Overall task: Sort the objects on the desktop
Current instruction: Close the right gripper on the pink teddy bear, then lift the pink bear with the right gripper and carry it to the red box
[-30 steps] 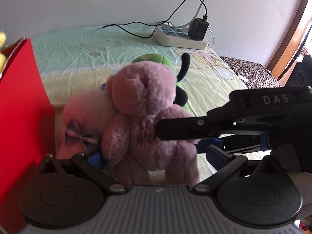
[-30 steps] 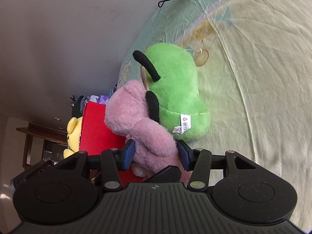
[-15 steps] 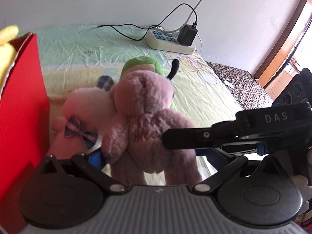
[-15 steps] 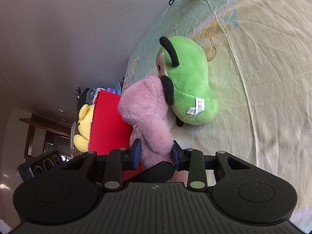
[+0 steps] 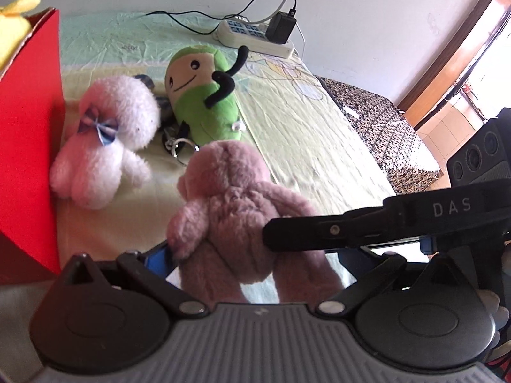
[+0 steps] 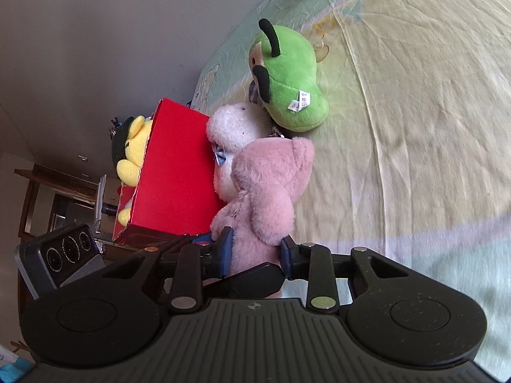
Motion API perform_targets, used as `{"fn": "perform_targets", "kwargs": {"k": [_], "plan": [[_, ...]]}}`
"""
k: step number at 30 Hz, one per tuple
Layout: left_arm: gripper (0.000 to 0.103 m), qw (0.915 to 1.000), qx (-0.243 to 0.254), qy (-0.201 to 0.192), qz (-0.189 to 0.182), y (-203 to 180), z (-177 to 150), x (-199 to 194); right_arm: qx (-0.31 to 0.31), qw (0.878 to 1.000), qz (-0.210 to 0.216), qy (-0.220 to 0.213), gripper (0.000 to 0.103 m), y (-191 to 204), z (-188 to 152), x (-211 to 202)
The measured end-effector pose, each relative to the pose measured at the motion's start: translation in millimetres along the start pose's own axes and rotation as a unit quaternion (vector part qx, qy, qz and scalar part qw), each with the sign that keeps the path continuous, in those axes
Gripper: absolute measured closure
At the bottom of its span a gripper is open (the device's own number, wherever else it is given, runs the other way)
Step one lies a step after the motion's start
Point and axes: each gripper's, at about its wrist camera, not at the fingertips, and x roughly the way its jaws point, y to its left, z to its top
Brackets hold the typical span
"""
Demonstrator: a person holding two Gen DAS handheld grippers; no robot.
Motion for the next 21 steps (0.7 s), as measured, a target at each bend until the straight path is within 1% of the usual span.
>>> {"fn": "perform_targets", "kwargs": {"k": [8,12,15,17,18,21], "plan": [[0.0,0.9998,-0.004,0.012,-0.014,-6,-24,-4,-0.008,1.0,-0.022,0.008,0.072,4,-23,-14],[0.001,0.9997,-0.003,0.024,0.005,-6,-36,8,-0.011,0.998,-0.054,0.016,0.074,-1,-31,-11],[0.001,0.9998,-0.004,0.02,0.006,-6,-41,8,-0.017,0.998,-0.062,0.014,0.074,-2,-35,-10],[0.0,0.9998,-0.003,0.015,0.008,-6,-42,9,-0.026,0.998,-0.065,0.01,0.073,-2,-35,-10],[0.001,0.9998,-0.006,0.017,0.012,-6,-42,12,-0.033,0.997,-0.066,0.008,0.07,-1,-35,-9],[0.001,0.9994,0.01,0.01,0.033,-7,-41,13,-0.054,0.996,-0.07,-0.005,0.062,2,-33,-6]]}}
